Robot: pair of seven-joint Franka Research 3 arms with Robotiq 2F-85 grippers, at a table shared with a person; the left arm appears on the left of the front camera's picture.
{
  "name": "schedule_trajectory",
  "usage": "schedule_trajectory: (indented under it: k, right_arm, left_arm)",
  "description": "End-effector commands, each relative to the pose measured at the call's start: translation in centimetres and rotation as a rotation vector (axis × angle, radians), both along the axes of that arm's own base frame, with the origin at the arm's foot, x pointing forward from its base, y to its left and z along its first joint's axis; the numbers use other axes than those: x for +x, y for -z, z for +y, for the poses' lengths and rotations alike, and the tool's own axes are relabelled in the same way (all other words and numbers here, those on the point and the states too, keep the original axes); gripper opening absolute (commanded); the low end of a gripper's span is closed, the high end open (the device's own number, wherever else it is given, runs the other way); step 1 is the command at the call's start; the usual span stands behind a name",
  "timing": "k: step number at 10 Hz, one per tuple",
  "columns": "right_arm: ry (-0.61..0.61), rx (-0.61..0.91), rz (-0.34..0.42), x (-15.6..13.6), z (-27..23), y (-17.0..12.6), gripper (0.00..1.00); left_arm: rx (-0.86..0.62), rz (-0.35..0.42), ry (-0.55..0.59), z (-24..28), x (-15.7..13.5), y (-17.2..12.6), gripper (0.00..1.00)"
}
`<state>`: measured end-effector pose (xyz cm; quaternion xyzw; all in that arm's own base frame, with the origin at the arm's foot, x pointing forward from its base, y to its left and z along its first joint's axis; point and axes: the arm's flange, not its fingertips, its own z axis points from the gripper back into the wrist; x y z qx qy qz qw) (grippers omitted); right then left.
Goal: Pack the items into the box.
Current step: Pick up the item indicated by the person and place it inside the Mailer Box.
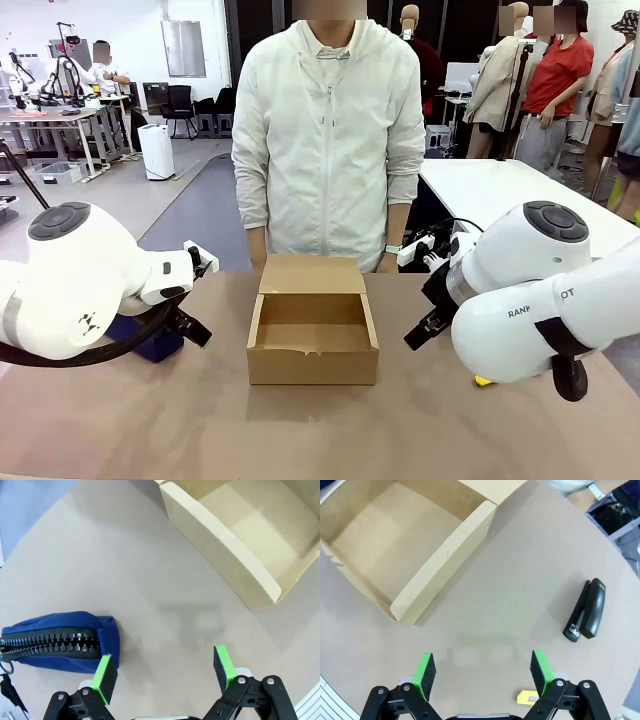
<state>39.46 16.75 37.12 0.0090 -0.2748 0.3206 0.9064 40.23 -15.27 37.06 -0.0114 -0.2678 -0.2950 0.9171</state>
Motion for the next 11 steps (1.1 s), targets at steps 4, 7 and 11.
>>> schedule_trajectory:
  k: [4,7,11]
  right_arm:
    - [0.001,0.004,0.001,0.0,0.1,0.0,1.00]
    - [0.001,0.004,0.001,0.0,0.1,0.0,1.00]
    - [-0.063,0.229,0.224,0.2,-1.6,-4.1,1.00]
  left_arm:
    - [-0.001,0.000,-0.002,0.1,0.0,0.0,1.00]
    - [-0.001,0.000,-0.002,0.1,0.0,0.0,1.00]
    - [-0.152,0.089,0.023,0.3,-0.6,-3.2,1.00]
